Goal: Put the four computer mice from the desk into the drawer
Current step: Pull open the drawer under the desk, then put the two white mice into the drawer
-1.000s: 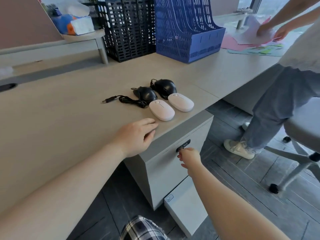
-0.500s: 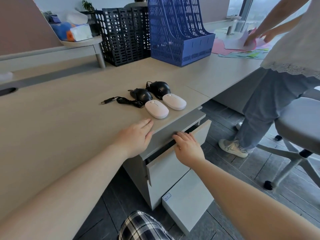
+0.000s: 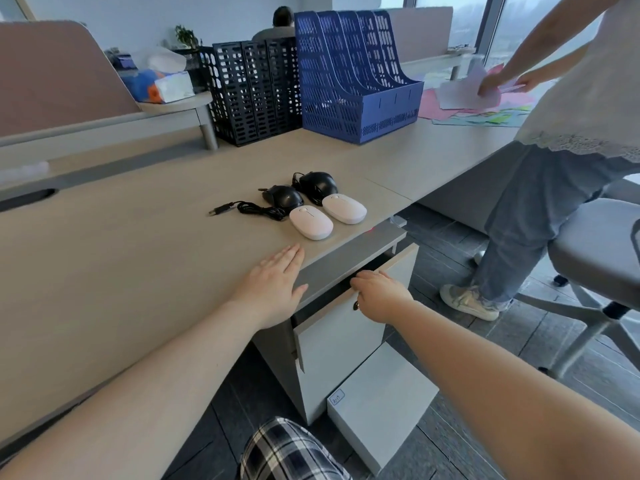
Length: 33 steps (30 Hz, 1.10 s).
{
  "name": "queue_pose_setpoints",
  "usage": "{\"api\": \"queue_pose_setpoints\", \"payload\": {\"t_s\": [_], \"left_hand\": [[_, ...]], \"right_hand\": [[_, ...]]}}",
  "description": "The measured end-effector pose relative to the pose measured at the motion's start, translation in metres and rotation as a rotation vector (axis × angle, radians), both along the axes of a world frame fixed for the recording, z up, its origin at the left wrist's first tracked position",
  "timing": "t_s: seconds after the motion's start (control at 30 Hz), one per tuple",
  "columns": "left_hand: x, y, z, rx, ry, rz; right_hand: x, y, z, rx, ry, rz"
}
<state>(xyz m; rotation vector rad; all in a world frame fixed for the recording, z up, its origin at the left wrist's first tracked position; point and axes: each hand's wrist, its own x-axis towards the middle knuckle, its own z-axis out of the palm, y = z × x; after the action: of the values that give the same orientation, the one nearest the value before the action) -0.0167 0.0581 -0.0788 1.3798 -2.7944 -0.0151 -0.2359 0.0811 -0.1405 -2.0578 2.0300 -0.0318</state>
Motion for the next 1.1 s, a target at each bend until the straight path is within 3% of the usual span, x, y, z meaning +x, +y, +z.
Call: {"api": "queue_pose_setpoints", "payload": {"t_s": [0.13,0.7,0.9,1.1], "left_hand": [[-0.002,0.002,0.002,0.010,-0.003,0.007],[-0.008,0.042,-0.009,-0.087,0.019,0.077],[-0.006,0.041,-0.007,-0.073,0.039,0.067],[-0.010,0.039,0.000,-0.092,0.088,0.080]], "right_hand": [[0.000,0.009,0.004,0.108,-0.057,-0.108],[-0.044,0.119,0.009,0.163,0.269,-0.259],[-0.053,0.124,0.007,0.294,0.235,-0.339],[-0.042,0.101,0.013,0.195,0.225,-0.265]]}}
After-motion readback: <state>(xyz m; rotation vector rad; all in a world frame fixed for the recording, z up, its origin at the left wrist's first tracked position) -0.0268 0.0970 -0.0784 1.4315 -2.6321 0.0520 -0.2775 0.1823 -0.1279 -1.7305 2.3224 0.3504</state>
